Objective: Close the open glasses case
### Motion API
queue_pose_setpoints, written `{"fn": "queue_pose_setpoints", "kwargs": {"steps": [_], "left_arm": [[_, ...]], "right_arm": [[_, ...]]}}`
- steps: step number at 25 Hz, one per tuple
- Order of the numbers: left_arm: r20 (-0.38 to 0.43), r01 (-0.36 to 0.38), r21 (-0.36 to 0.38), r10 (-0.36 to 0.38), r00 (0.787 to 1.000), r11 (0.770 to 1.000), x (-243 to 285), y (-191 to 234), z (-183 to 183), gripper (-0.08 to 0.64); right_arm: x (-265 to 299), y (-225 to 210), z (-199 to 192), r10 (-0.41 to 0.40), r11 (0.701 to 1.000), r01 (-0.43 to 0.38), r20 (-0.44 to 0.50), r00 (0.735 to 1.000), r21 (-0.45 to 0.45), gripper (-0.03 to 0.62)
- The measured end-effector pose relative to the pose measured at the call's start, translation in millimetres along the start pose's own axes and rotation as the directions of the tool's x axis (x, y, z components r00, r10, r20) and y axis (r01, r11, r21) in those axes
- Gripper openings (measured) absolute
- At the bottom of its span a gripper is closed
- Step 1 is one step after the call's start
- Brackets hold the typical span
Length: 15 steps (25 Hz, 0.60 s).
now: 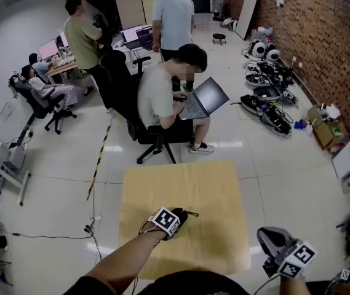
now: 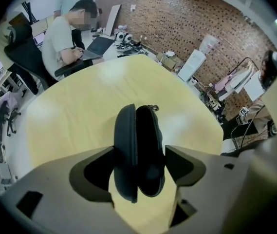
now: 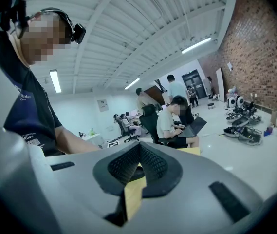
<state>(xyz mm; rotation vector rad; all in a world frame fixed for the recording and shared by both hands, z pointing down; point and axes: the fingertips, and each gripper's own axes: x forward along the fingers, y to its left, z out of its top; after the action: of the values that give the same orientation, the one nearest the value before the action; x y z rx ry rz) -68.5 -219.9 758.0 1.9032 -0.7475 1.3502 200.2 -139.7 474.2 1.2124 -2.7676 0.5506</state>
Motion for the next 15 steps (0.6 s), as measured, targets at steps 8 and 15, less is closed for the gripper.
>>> {"fn": "queue_pose_setpoints", "kwargs": {"steps": [8, 15], "left_arm": [[0.000, 0.061, -0.025, -0.062, 0.998, 0.998, 5, 6, -2, 0.352], [-0.023, 0.059, -0.017, -0.059, 0.998, 0.998, 19, 4, -5, 0.447]], "right_arm": [[0, -2, -1, -0.001, 1.000, 0.001, -0.001, 1.000, 0.010, -0.012], [2, -3, -3, 0.006, 1.000, -0.006, -0.003, 1.000, 0.016, -0.012]]}}
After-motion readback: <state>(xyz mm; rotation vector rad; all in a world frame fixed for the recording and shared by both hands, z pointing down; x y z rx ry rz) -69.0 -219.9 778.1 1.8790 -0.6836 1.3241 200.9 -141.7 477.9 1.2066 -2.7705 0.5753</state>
